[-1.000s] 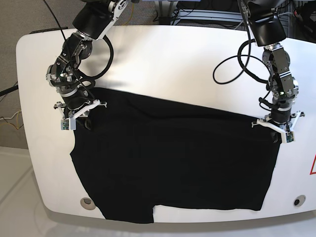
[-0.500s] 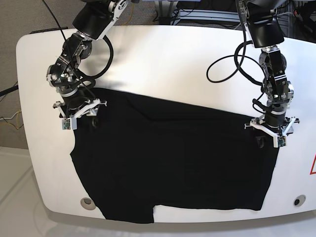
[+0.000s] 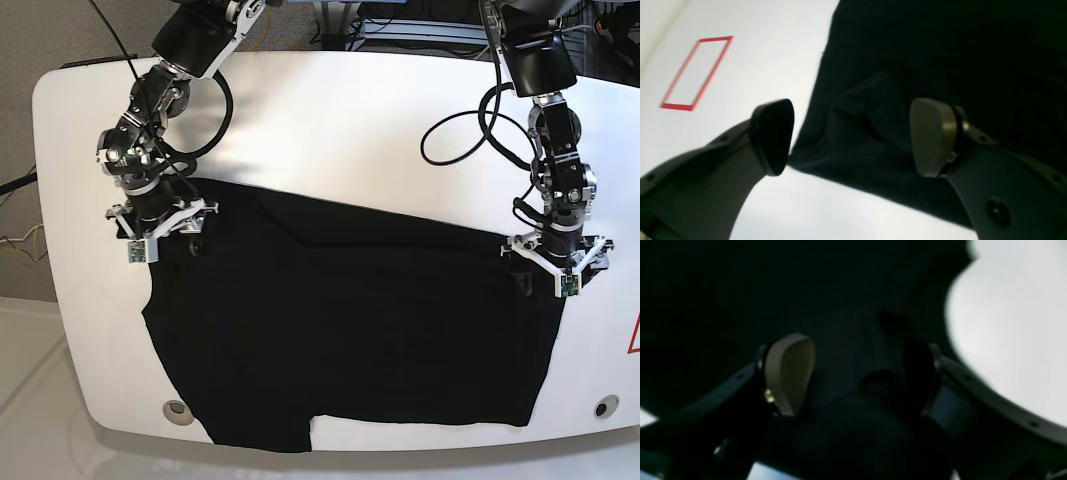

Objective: Fold the T-shirt properly
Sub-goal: 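Lower both grippers with the corners toward the table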

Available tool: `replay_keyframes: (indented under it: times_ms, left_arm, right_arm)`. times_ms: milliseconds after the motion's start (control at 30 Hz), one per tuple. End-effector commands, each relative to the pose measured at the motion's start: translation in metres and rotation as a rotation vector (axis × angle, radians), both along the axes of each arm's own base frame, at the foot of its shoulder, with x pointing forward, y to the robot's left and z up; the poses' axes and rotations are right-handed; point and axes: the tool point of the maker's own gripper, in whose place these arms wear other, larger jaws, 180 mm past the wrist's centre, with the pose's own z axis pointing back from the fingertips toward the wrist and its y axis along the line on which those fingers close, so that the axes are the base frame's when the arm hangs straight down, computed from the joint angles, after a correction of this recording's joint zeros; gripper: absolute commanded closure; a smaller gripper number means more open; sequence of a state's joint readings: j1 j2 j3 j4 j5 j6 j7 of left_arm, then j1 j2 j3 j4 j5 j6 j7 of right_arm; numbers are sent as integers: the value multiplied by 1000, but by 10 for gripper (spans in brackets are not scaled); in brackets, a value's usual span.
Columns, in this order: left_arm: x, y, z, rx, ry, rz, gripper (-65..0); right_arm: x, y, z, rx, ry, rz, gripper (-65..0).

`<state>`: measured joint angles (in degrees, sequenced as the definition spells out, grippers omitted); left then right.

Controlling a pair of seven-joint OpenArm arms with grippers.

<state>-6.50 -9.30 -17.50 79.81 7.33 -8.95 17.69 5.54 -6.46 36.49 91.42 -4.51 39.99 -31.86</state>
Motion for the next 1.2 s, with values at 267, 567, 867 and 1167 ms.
replay_keyframes:
  times_ms: [267,567,867,1167]
  left_arm:
    - [-7,49,27,115,-45,108,-520]
    - [-14,79,27,101,-39,174,-524]
    - [-3,81,7,-78,-17,95,-573]
    - [5,70,-2,-143,12,-6,-573]
  right_arm:
    - [0,-14,25,-48,-75,-10,-435]
    - [-7,-16,17,-54,-52,-9,-435]
    - [-9,-16,16,-54,-47,-9,-435]
    - [-15,-17,10,-55,-30,-9,-435]
